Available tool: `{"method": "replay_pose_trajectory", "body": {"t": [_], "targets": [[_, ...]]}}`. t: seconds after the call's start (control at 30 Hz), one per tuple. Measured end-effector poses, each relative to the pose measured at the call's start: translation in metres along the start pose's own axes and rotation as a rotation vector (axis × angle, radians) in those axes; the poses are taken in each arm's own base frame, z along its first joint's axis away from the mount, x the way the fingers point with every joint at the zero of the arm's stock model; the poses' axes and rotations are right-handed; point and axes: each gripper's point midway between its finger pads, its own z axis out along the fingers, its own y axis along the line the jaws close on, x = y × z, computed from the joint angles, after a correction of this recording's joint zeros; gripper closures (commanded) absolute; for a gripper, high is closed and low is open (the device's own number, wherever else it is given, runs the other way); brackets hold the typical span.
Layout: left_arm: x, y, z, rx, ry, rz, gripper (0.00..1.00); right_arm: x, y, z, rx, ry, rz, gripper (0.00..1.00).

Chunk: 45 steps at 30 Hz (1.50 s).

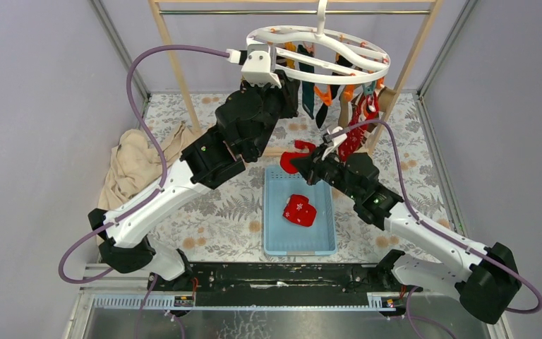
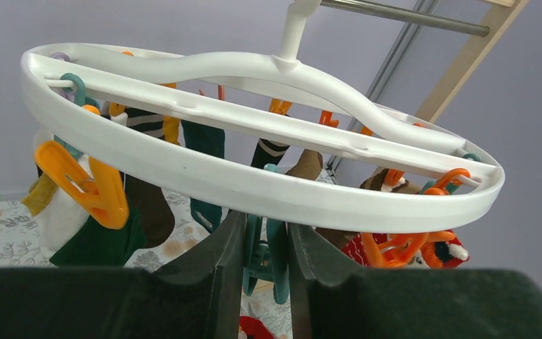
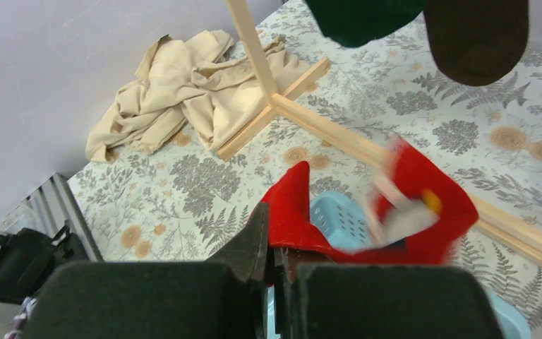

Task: Remove the socks clipped to the hanger
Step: Remove the sock from the hanger, then place the sock in the bin.

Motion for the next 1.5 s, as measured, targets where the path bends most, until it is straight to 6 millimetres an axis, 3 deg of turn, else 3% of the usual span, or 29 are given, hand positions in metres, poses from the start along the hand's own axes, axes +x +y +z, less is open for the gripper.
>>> {"method": "replay_pose_trajectory", "body": {"t": [0.23, 0.53, 0.67, 0.77, 0.9, 1.23, 1.3, 1.43, 1.5], "targets": [[0.000, 0.000, 0.000, 0.000, 0.000, 0.000, 0.91, 0.032, 0.006, -0.020, -0.034, 0.086, 0.036, 1.00], [0.005, 0.000, 0.001, 0.002, 0.010, 0.006, 0.87, 0.104, 0.018, -0.030, -0.046, 0.323, 0.055, 1.00], [0.009, -0.001, 0.001, 0.010, 0.019, 0.008, 0.75, 0.139, 0.013, -0.036, -0.019, 0.431, 0.063, 1.00], [0.014, -0.001, 0.000, 0.012, 0.029, 0.009, 0.55, 0.156, 0.008, -0.038, 0.007, 0.492, 0.065, 0.79], [0.021, 0.001, -0.001, 0.014, 0.043, 0.005, 0.42, 0.173, -0.001, -0.042, 0.054, 0.550, 0.056, 0.62], [0.027, 0.004, -0.008, 0.025, 0.063, -0.008, 0.25, 0.169, -0.013, -0.040, 0.120, 0.543, 0.020, 0.40], [0.029, 0.006, -0.012, 0.026, 0.072, -0.007, 0.23, 0.162, -0.013, -0.036, 0.127, 0.529, 0.008, 0.37], [0.031, 0.011, -0.020, 0.027, 0.087, -0.010, 0.12, 0.138, -0.012, -0.025, 0.131, 0.467, -0.019, 0.19], [0.031, 0.014, -0.025, 0.028, 0.092, -0.013, 0.02, 0.127, -0.011, -0.023, 0.130, 0.437, -0.032, 0.15]]}}
